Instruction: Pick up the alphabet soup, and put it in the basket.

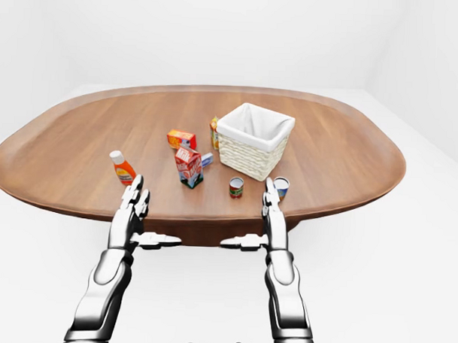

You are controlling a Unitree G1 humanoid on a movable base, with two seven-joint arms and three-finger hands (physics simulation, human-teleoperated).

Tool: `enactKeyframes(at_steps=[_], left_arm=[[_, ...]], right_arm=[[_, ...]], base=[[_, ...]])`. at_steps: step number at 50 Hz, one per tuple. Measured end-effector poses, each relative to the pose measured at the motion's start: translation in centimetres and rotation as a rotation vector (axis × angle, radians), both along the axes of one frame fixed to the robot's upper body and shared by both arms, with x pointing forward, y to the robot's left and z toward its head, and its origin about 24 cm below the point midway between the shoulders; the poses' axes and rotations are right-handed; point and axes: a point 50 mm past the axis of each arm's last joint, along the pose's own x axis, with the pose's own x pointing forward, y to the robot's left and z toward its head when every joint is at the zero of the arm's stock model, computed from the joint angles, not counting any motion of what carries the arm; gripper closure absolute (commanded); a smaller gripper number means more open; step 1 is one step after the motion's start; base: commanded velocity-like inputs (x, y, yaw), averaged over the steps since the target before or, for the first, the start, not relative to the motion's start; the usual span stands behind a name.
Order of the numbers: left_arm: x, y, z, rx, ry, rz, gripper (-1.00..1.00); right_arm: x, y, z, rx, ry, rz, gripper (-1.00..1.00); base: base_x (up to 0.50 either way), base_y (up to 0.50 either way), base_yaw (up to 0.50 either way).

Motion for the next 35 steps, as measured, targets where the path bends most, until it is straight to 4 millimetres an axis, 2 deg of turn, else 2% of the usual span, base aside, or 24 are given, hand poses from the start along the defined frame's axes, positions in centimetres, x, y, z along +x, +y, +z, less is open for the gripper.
enactKeyframes(at_steps=[18, 35], left_arm=[[-0.4, 0.8, 1.2, 0.011, -0.032, 0.017, -1.00], [-1.6, 2.2, 5.1, -0.002, -0.176, 0.065, -1.00]], right_arm=[[-0.5, 0.1, 0.4, -0.036, -0.027, 0.027, -1.00], [-2.0, -0.1, 3.8, -0.104, -0.152, 0.006, -1.00]], base=[[0.00, 0.00, 0.00], [0.00, 0.00, 0.00]])
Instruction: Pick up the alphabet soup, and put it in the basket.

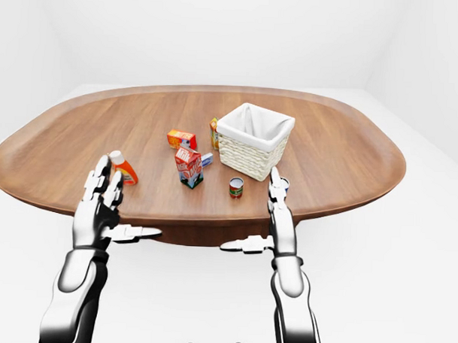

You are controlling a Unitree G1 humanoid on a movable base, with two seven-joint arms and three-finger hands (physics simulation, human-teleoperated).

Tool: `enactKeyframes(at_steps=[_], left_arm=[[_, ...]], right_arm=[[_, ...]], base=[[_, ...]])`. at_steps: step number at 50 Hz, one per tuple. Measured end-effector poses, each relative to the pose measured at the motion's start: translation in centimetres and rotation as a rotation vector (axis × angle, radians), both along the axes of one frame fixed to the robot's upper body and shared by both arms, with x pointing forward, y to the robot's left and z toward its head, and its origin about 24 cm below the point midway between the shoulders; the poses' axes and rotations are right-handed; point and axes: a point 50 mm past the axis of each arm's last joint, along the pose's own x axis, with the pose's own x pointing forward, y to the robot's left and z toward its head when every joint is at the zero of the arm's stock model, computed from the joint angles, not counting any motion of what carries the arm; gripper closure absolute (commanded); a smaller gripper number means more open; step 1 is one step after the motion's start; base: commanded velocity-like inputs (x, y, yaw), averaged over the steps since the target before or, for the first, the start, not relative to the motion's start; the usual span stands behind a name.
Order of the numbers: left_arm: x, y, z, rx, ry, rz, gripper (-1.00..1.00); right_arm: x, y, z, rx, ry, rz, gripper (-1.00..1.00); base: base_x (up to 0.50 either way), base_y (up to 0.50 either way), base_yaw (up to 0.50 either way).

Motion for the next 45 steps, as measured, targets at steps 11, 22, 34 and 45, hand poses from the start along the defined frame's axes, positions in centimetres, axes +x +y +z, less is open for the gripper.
enactKeyframes(at_steps=[11, 22, 34, 45], left_arm=[[-1.1, 0.6, 2.4, -0.009, -0.108, 0.015, -1.00], [-1.6, 0.8, 3.1, -0.007, -0.141, 0.020, -1.00], [-1.7, 0.7, 3.3, -0.002, -0.149, 0.017, -1.00], [-1.9, 0.5, 3.3, -0.001, -0.148, 0.009, -1.00]], right_arm=[[-1.0, 0.2, 1.8, -0.036, -0.069, -0.005, -1.00], [-1.7, 0.3, 2.9, -0.052, -0.115, -0.005, -1.00], [-1.9, 0.4, 3.1, -0.059, -0.127, 0.001, -1.00], [-1.9, 0.5, 3.1, -0.074, -0.127, 0.003, -1.00]], base=[[0.00, 0.00, 0.00], [0.00, 0.00, 0.00], [0.00, -0.42, 0.00], [0.00, -0.50, 0.00]])
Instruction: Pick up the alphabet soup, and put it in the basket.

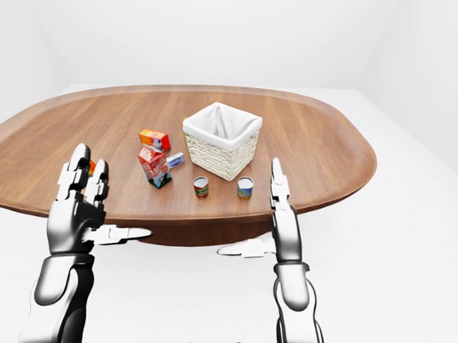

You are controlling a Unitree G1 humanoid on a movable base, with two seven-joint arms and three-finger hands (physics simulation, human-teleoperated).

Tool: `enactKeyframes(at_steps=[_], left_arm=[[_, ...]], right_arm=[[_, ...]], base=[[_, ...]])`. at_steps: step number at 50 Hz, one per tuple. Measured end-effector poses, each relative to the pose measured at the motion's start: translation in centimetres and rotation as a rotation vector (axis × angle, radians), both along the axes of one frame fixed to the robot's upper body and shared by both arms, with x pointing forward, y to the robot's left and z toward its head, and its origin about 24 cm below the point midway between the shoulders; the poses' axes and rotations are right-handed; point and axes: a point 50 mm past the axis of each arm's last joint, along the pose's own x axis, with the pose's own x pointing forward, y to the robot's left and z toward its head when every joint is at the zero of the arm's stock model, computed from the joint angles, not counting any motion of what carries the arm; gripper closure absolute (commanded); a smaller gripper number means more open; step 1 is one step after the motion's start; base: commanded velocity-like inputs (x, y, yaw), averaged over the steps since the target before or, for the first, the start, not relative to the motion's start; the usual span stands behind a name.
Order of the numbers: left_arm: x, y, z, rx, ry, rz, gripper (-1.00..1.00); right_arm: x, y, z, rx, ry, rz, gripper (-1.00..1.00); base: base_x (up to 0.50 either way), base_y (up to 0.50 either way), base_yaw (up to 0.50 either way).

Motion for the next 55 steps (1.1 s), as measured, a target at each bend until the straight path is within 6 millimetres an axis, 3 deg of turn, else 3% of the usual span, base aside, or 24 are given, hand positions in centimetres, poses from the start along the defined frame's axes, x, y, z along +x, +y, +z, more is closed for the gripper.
enactKeyframes(at_steps=[15, 40, 55], left_arm=[[-0.14, -0.13, 0.09, -0.001, -0.004, -0.005, -1.00], [-0.13, -0.07, 0.08, -0.005, -0.004, -0.007, -1.00], [-0.07, -0.01, -0.07, -0.006, 0.002, -0.006, -1.00]], right_arm=[[-0.02, 0.10, -0.15, -0.017, -0.001, -0.001, -1.00], [0.08, 0.56, -0.65, -0.060, 0.011, 0.009, -1.00], [0.12, 0.62, -0.84, -0.073, 0.016, 0.008, -1.00]], base=[[0.00, -0.47, 0.00], [0.00, 0.00, 0.00], [0.30, 0.00, 0.00]])
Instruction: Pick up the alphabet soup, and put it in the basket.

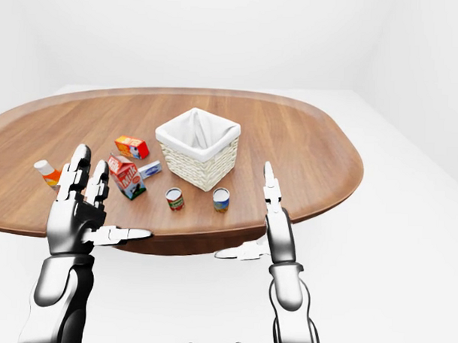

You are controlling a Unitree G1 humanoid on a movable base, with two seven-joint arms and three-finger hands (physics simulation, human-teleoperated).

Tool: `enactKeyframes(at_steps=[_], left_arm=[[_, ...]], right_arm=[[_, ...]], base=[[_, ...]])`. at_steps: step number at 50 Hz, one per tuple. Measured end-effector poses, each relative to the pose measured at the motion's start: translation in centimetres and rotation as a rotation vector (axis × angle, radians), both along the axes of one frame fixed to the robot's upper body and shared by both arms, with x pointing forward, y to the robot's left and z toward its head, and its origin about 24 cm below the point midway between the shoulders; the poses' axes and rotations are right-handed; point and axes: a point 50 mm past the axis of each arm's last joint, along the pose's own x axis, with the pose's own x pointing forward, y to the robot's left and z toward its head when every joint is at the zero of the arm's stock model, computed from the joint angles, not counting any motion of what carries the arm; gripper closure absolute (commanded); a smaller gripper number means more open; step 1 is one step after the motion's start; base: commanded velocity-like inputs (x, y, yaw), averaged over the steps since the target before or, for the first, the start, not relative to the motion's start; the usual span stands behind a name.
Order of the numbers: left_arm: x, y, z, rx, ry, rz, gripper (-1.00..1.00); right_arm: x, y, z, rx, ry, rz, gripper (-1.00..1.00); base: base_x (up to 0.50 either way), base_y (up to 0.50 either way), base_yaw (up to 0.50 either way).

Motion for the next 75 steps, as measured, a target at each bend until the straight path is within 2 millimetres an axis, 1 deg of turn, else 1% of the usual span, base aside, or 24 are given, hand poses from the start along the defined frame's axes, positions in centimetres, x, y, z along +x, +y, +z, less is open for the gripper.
enactKeyframes(at_steps=[67, 75], left_arm=[[-0.02, -0.25, -0.11, -0.007, 0.004, -0.013, -1.00], [0.01, -0.27, -0.16, -0.008, 0.006, -0.014, -1.00]], right_arm=[[0.05, 0.41, -0.55, -0.028, 0.008, 0.012, -1.00], [0.02, 0.51, -0.61, -0.035, 0.006, 0.014, -1.00]], base=[[0.30, 0.00, 0.00], [0.04, 0.00, 0.00]])
